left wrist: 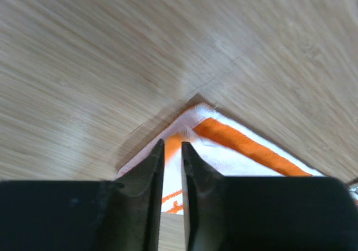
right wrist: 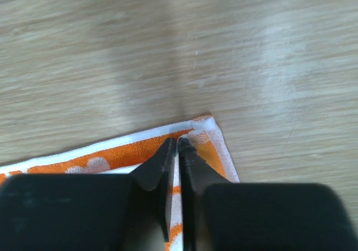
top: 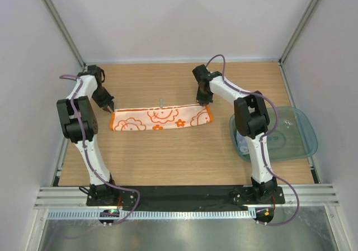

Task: Roll the towels
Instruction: Fold the towel

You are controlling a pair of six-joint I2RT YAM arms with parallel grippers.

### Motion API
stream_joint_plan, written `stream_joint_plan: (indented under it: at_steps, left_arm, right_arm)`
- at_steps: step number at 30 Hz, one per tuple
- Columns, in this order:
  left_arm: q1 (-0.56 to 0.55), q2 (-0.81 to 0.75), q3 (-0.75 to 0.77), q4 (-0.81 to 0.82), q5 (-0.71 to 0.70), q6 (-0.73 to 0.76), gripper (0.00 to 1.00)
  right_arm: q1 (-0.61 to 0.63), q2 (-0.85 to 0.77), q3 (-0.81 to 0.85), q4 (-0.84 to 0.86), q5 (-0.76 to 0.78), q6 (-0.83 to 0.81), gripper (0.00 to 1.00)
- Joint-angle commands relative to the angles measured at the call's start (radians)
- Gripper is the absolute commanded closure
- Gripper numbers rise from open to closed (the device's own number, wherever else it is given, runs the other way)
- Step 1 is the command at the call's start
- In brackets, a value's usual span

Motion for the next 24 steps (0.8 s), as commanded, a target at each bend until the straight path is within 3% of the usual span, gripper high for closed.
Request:
stream_joint_plan:
  at_steps: [1,2,4,8,14,17,20,21,24]
  left_arm:
    - [0.01,-0.03,0.044,0.062,0.004,0.033,0.79]
    - [0.011,-0.034,0.044,0.073,0.004,0.035,0.73]
    - [0.014,-0.063,0.029,0.099,0.035,0.042,0.65]
    - [0.014,-0.151,-0.012,0.137,0.03,0.05,0.55]
    - [-0.03,-0.374,-0.1,0.15,-0.018,0.044,0.58]
    - [-0.073,-0.487,-0.192,0.142,-0.016,0.027,0.62]
    - [-0.09,-0.599,-0.355,0.194,0.059,-0.023,0.67]
    - [-0.09,-0.63,-0.4,0.22,0.107,-0.052,0.68]
    - [-0.09,-0.723,-0.566,0.33,0.16,-0.083,0.69]
  right_arm:
    - [-0.021,0.011,0.078,-0.011,0.004,-0.011,0.83]
    - [-0.019,0.019,0.098,-0.015,-0.002,-0.014,0.68]
    - [-0.019,0.017,0.115,-0.031,-0.006,-0.009,0.54]
    - [-0.021,-0.03,0.102,-0.032,-0.006,-0.009,0.45]
    - [-0.015,-0.196,0.034,-0.017,-0.023,-0.025,0.41]
    - [0.014,-0.302,-0.06,0.047,-0.139,-0.034,0.45]
    - [0.053,-0.395,-0.219,0.205,-0.335,-0.025,0.61]
    - [0.059,-0.417,-0.271,0.333,-0.481,-0.003,0.65]
    - [0.057,-0.446,-0.477,0.625,-0.71,0.161,0.8]
